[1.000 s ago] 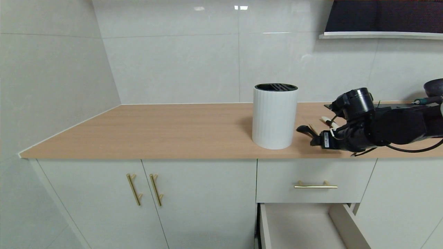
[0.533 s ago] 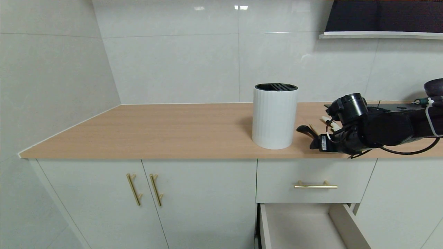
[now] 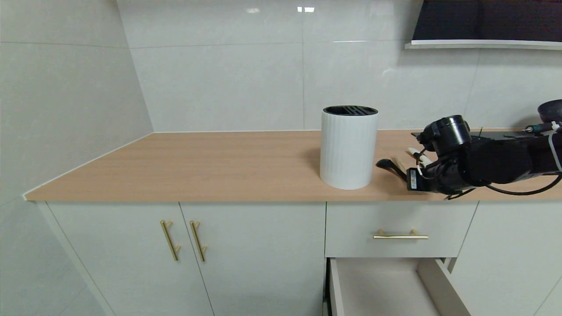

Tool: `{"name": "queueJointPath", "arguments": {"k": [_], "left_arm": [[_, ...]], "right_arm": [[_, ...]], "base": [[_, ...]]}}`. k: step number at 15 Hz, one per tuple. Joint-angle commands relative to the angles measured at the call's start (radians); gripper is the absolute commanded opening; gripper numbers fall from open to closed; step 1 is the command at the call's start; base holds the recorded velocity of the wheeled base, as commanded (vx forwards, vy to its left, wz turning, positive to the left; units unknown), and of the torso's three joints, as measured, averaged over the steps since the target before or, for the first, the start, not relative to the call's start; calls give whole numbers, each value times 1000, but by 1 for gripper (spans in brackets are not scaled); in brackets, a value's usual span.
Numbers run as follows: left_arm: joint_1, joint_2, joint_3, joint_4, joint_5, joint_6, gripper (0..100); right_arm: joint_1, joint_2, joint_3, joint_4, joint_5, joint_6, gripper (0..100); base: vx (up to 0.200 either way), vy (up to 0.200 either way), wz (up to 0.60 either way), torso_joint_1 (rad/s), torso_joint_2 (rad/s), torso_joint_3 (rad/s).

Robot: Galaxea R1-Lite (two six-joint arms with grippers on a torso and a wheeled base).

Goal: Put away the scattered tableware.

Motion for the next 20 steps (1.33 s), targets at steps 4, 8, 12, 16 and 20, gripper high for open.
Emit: {"name": "queueJointPath", "arguments": {"k": [4,8,12,16,20], "left_arm": [[0,0,0,-1,0,0,100],[0,0,0,-1,0,0,100],[0,0,0,-1,0,0,100],[0,0,0,1,0,0,100],[0,0,0,-1,0,0,100]], "right_arm": [[41,-204,102,5,-7,-1,0],[123,-457,242,110,4,0,0],[138,-670,364,175,133,-9,0],[141,-772,493,179,136,-66,0],[143,-772,530,225,145,-70,0]], "base": [[0,0,0,0,0,0],[0,0,0,0,0,0],[0,0,0,0,0,0],[0,0,0,0,0,0],[0,0,0,0,0,0]]}}
